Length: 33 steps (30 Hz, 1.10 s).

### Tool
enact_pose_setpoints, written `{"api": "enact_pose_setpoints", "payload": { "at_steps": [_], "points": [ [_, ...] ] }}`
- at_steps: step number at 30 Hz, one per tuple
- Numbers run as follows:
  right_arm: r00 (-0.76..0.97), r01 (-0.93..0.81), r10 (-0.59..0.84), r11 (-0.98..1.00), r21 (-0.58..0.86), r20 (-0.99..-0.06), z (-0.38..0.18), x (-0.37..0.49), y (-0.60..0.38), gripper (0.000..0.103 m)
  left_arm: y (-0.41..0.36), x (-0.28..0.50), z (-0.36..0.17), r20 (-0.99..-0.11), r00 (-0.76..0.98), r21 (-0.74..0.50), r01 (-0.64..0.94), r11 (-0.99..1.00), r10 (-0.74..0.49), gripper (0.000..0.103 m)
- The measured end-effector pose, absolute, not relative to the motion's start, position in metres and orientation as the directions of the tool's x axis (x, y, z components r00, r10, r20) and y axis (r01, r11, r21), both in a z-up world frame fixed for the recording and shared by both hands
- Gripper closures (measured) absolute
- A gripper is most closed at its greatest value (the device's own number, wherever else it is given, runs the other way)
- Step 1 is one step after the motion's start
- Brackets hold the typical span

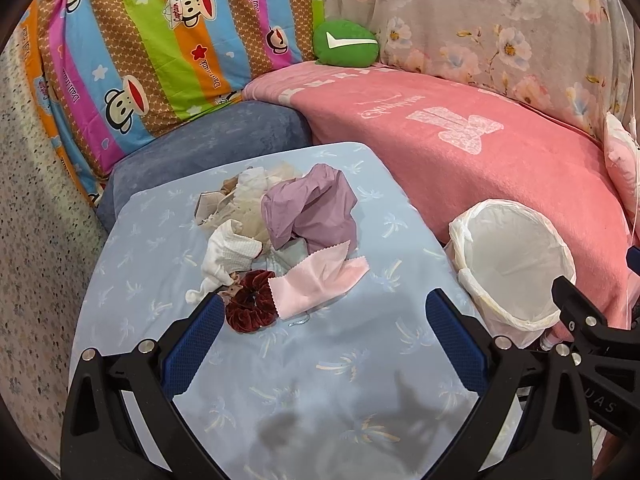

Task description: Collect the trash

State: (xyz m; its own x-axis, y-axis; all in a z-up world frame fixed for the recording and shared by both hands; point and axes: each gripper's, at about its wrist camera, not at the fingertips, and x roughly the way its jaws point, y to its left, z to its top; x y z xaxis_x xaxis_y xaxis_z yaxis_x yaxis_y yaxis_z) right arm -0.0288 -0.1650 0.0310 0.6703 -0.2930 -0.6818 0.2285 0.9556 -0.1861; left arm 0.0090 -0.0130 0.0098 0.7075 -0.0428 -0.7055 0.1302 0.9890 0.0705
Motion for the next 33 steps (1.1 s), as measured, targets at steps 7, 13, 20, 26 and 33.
{"api": "enact_pose_setpoints", "payload": {
  "at_steps": [7, 13, 20, 26, 33],
  "points": [
    [0.674, 0.227, -0.299, 0.954, -0.195, -0.675, 0.032, -0.030, -0.162, 0.006, -0.013, 0.009, 0.010, -0.704, 0.709, 0.068, 0.129, 0.989, -0.044, 0.007],
    [0.680, 0.218, -0.296, 0.955, -0.201, -0.670, 0.034, -0.032, -0.157, 0.006, -0.011, 0.009, 0.010, -0.701, 0.712, 0.064, 0.124, 0.990, -0.044, 0.007],
    [0.687, 0.206, -0.293, 0.956, -0.209, -0.665, 0.037, -0.034, -0.155, 0.006, -0.009, 0.008, 0.010, -0.699, 0.714, 0.062, 0.120, 0.991, -0.042, 0.007],
    [0.687, 0.214, -0.299, 0.954, -0.209, -0.663, 0.039, -0.033, -0.155, 0.006, -0.009, 0.008, 0.011, -0.698, 0.715, 0.063, 0.119, 0.991, -0.042, 0.007],
    [0.686, 0.218, -0.305, 0.952, -0.213, -0.660, 0.040, -0.033, -0.155, 0.006, -0.008, 0.007, 0.011, -0.697, 0.716, 0.062, 0.120, 0.991, -0.043, 0.007]
  ]
}}
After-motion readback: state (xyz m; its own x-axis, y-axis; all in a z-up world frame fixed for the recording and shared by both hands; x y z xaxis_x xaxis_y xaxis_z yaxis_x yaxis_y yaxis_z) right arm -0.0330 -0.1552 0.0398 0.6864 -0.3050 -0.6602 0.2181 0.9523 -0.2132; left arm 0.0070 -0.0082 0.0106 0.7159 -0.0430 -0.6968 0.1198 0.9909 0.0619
